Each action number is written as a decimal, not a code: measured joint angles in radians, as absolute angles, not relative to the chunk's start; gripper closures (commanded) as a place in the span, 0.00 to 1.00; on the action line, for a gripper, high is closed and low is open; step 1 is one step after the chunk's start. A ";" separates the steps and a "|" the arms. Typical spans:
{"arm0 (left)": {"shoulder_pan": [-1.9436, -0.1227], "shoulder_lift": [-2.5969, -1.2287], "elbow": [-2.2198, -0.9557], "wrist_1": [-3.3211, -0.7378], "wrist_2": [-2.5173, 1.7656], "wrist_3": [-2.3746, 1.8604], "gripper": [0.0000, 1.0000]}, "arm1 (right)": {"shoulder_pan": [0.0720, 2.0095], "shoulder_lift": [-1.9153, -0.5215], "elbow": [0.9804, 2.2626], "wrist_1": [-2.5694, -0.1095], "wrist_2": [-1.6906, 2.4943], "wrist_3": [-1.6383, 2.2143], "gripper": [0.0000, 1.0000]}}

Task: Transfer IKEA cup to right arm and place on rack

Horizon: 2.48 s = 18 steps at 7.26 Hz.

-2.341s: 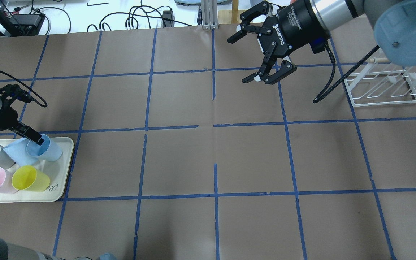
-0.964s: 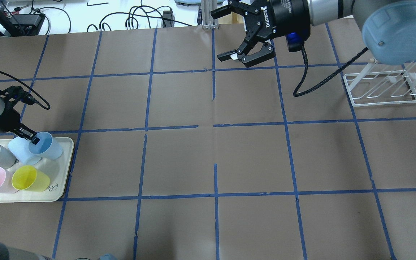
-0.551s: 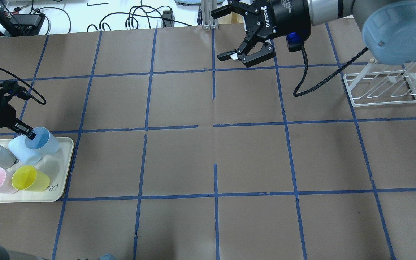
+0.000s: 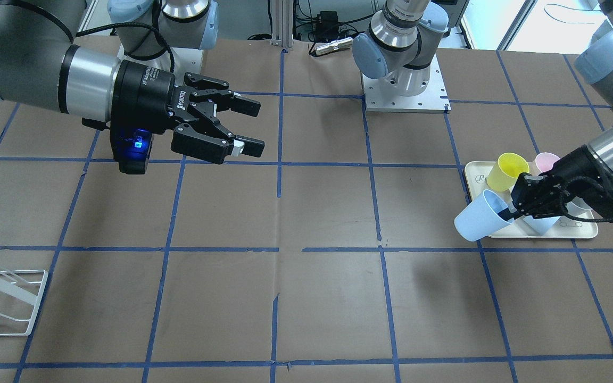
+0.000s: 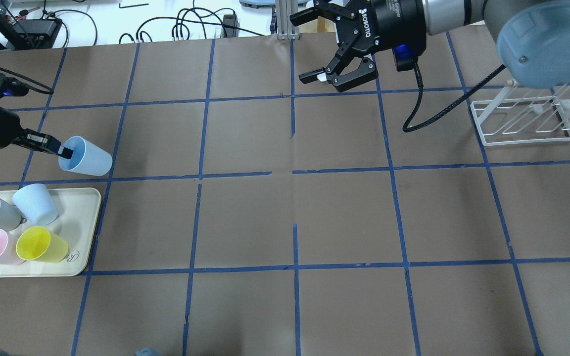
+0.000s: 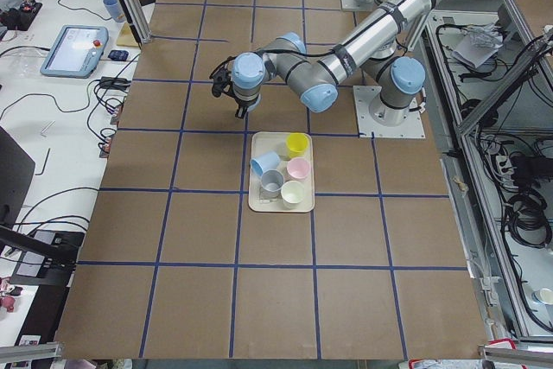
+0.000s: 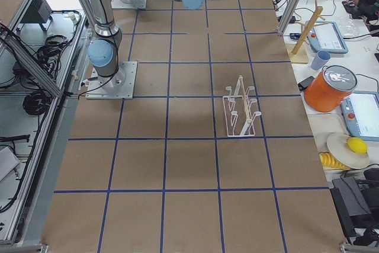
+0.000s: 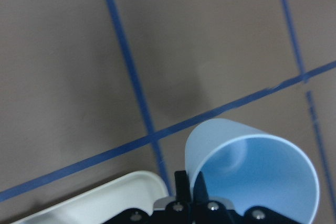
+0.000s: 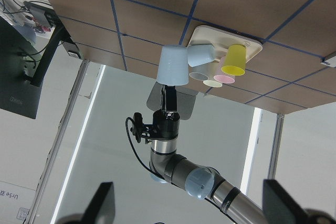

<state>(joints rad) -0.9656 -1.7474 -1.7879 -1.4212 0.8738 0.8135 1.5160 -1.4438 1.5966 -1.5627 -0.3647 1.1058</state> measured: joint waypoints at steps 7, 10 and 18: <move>-1.213 -1.621 -1.913 -1.494 -0.013 0.466 1.00 | 1.532 -1.449 1.615 -1.572 -0.352 1.273 0.00; -1.307 -1.575 -1.953 -1.492 -0.095 0.454 1.00 | 1.534 -1.453 1.603 -1.590 -0.311 1.331 0.00; -1.351 -1.507 -2.019 -1.492 0.017 0.444 1.00 | 1.546 -1.457 1.602 -1.610 -0.279 1.381 0.00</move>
